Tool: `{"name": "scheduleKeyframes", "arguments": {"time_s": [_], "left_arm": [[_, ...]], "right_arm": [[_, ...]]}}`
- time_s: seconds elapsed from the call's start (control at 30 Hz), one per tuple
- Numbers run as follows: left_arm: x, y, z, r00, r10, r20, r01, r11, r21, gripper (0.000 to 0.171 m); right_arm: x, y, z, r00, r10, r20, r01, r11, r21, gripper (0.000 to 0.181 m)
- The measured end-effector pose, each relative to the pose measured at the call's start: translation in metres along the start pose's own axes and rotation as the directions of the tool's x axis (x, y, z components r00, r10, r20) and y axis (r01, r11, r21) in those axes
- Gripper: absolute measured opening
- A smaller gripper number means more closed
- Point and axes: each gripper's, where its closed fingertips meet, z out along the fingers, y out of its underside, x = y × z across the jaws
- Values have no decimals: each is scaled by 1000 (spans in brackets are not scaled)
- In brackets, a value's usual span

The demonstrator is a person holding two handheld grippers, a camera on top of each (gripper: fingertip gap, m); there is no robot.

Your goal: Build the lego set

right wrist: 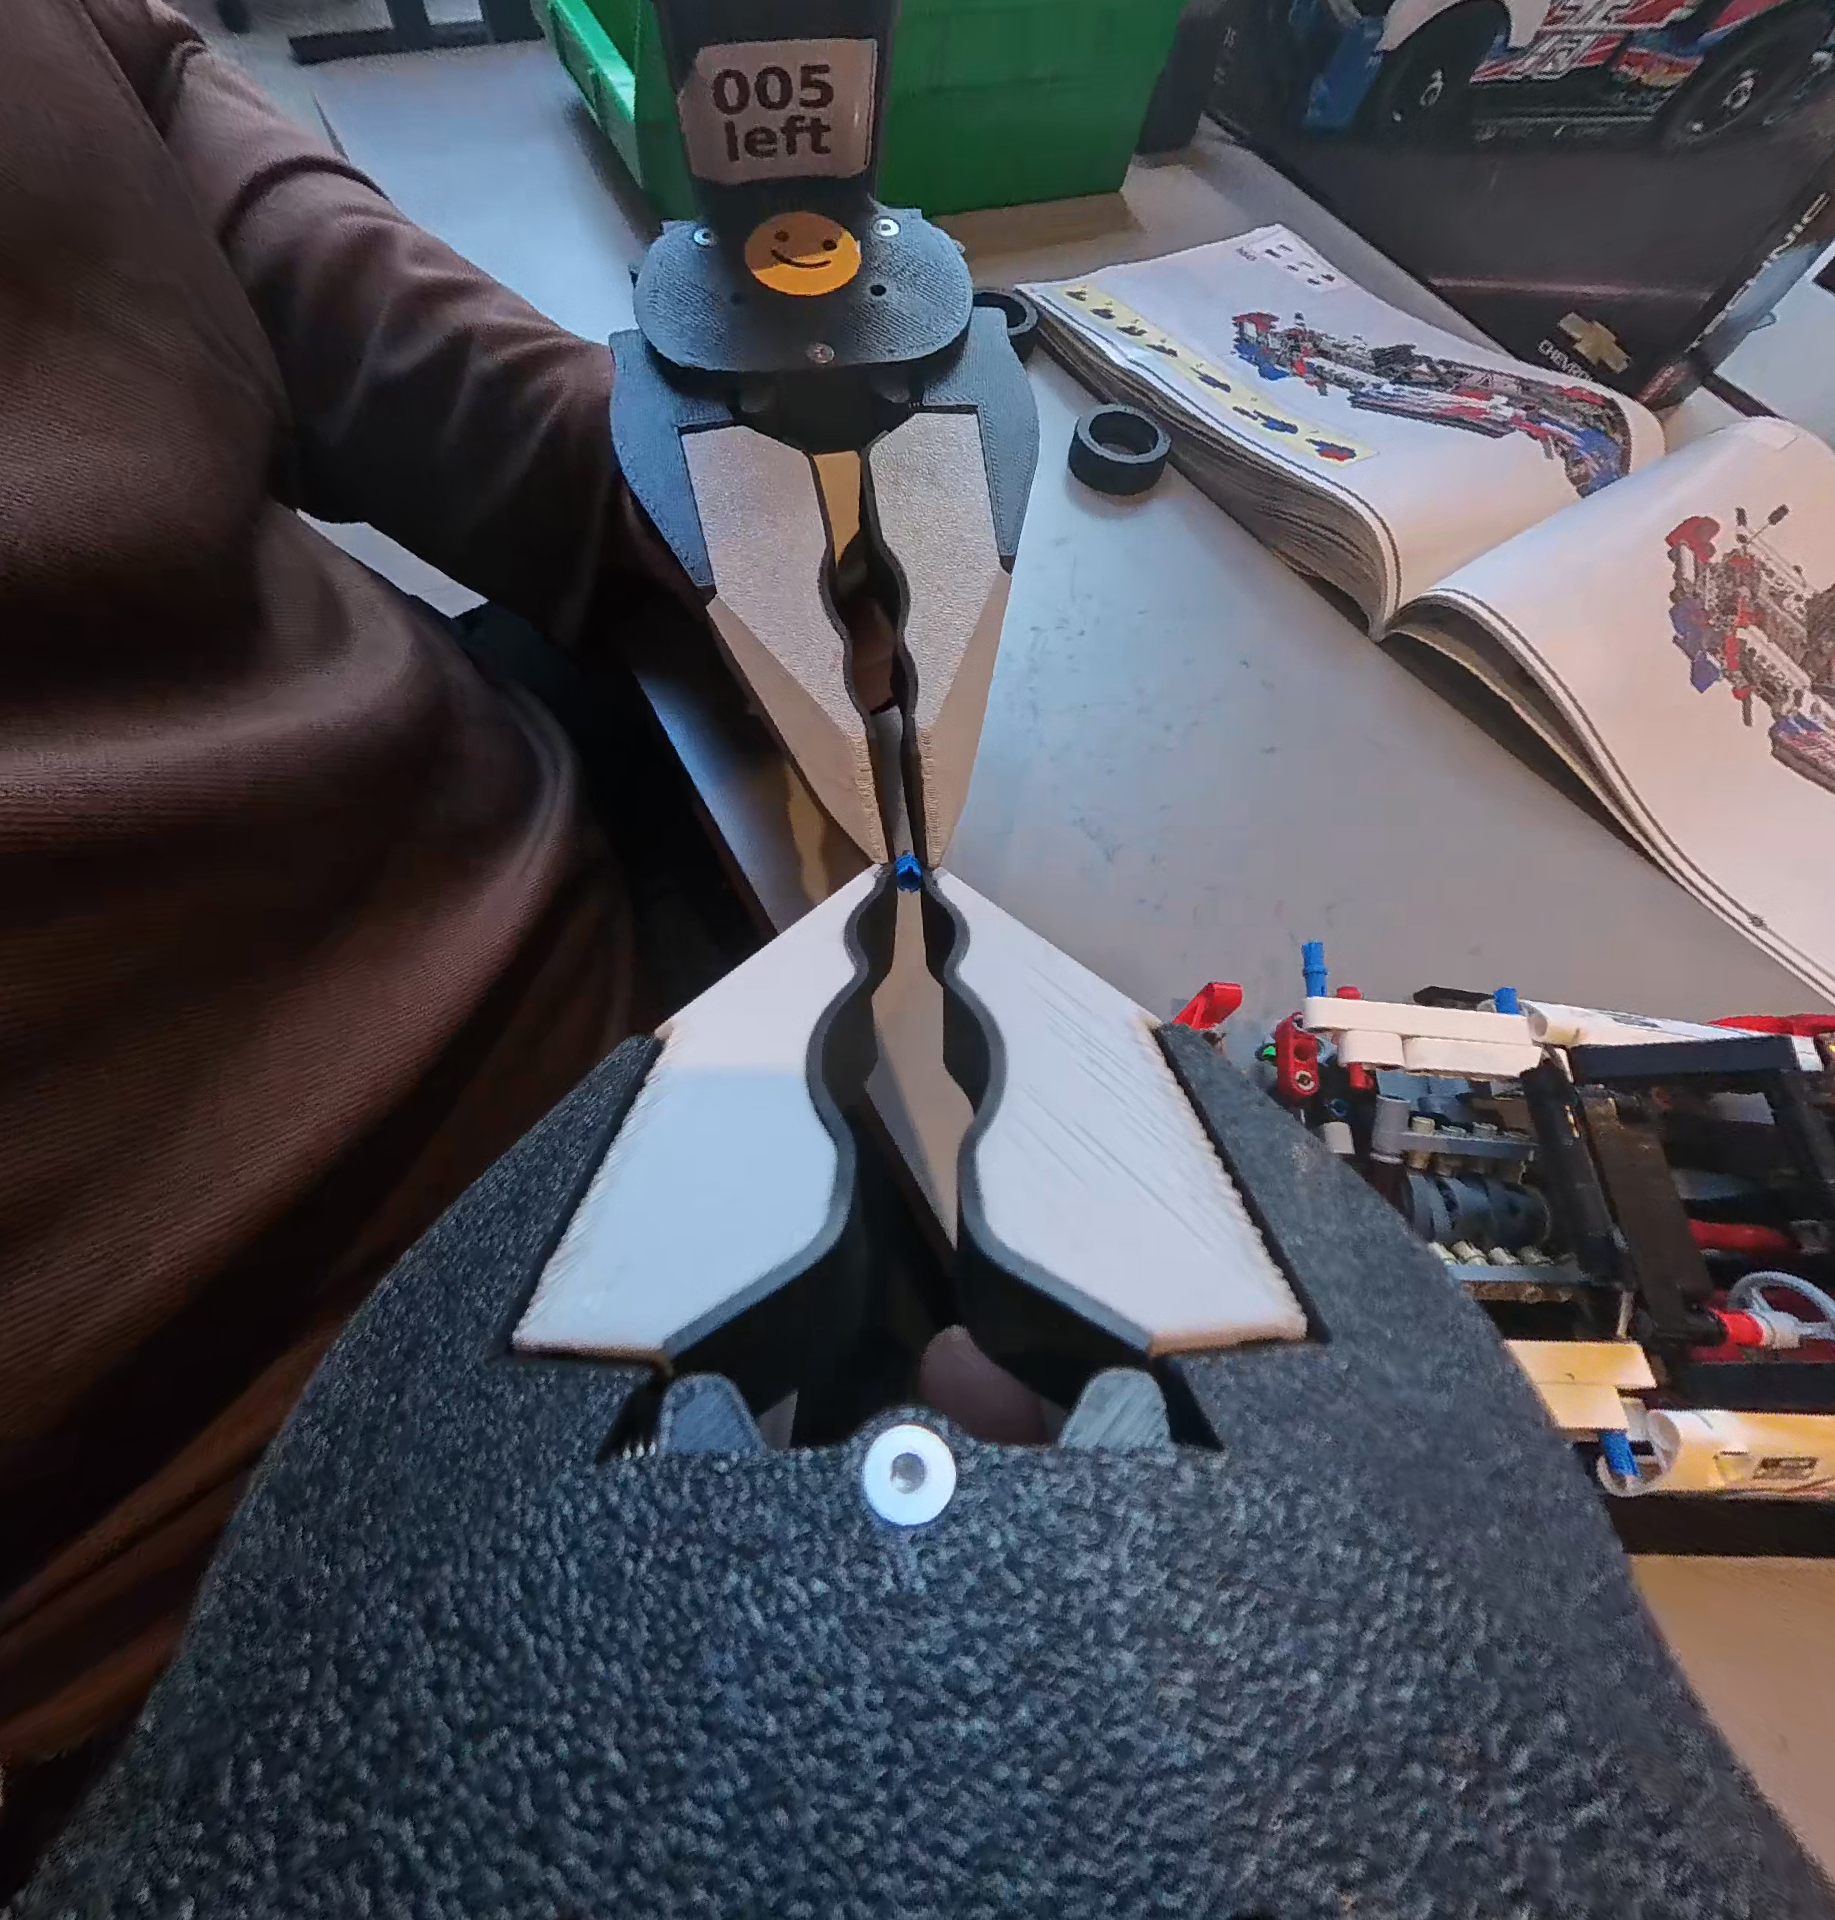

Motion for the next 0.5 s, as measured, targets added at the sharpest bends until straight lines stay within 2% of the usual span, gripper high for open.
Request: {"name": "scheduleKeyframes", "arguments": {"time_s": [0.13,0.23,0.37,0.5], "left_arm": [[-18,6,-4,997,-17,70,20,999,-36,3],[-38,17,-7,991,-33,129,47,993,-112,8],[-61,34,1,989,-52,138,84,966,-243,18],[-78,41,12,987,-62,146,99,960,-263,22]], "right_arm": [[19,12,1,995,65,-70,-69,996,-51,4],[51,36,-5,978,95,-187,-127,977,-170,4],[80,63,-7,960,3,-279,-104,932,-348,3],[84,70,0,961,-78,-265,-46,901,-432,3]]}}
